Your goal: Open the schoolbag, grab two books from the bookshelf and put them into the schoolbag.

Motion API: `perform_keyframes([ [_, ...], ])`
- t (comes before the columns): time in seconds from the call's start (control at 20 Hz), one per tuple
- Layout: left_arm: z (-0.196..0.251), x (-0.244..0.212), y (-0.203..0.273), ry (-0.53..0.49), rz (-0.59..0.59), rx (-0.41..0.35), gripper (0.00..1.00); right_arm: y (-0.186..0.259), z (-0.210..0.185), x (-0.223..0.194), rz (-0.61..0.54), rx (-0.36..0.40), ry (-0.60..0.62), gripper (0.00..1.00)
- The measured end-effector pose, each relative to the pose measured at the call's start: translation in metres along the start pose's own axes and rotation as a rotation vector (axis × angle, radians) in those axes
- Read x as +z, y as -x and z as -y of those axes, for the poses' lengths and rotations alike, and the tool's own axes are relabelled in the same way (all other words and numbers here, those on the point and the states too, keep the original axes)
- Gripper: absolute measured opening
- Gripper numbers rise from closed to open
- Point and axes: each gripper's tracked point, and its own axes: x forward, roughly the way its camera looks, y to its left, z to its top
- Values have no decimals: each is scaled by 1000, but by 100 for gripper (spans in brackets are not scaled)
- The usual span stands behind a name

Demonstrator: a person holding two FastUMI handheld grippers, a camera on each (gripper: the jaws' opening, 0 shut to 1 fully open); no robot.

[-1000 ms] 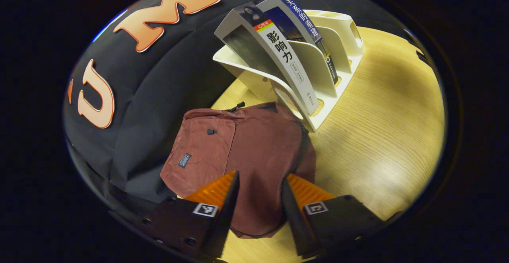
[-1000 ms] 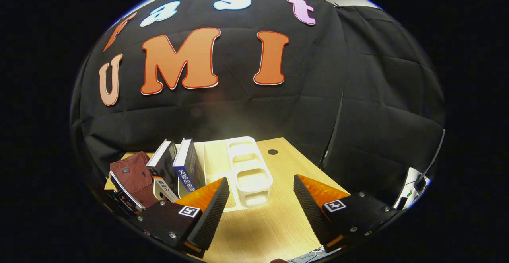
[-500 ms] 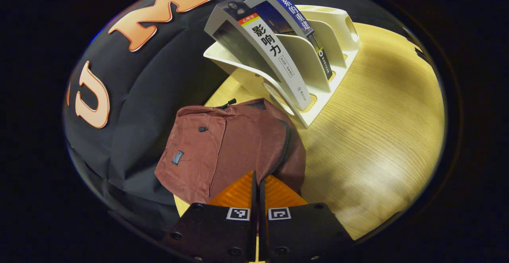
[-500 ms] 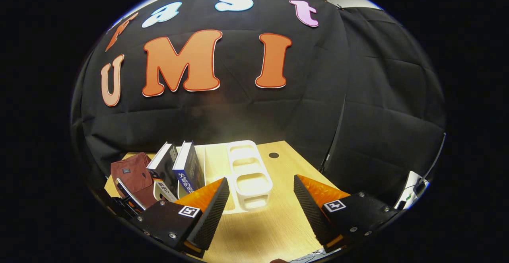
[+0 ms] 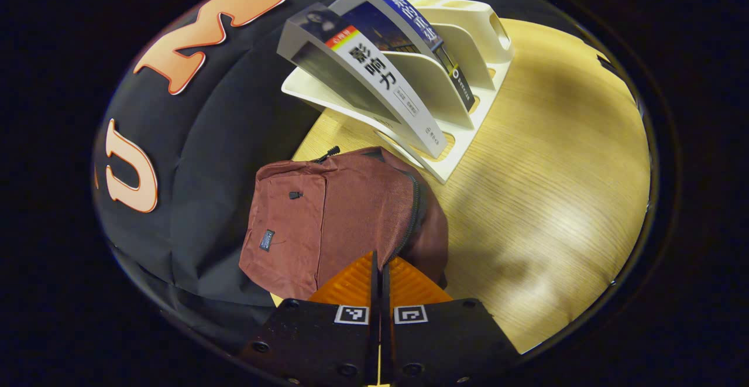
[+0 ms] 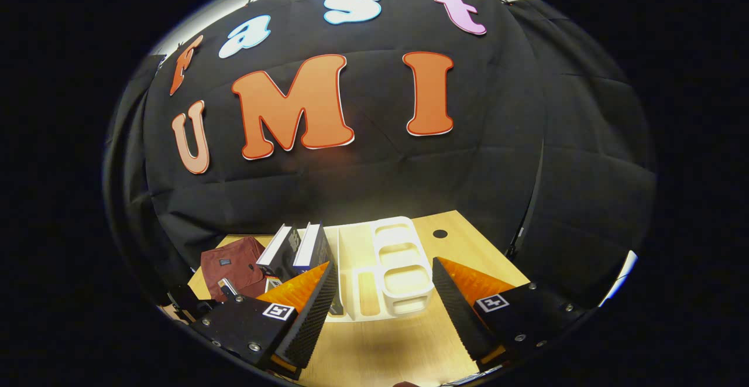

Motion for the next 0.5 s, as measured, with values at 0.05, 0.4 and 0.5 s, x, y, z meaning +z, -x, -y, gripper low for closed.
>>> perform_keyframes([
  [0.05,-8,1,7,22,7,-28,1,1,-6,-1,-2,-5,-14,97],
  [0.4,-111,14,51,116,135,-129,1,9,-79,-3,-28,-35,-41,96],
  [0.5,-145,20,55,138,187,-125,1,11,-117,4,-48,24,-58,97],
])
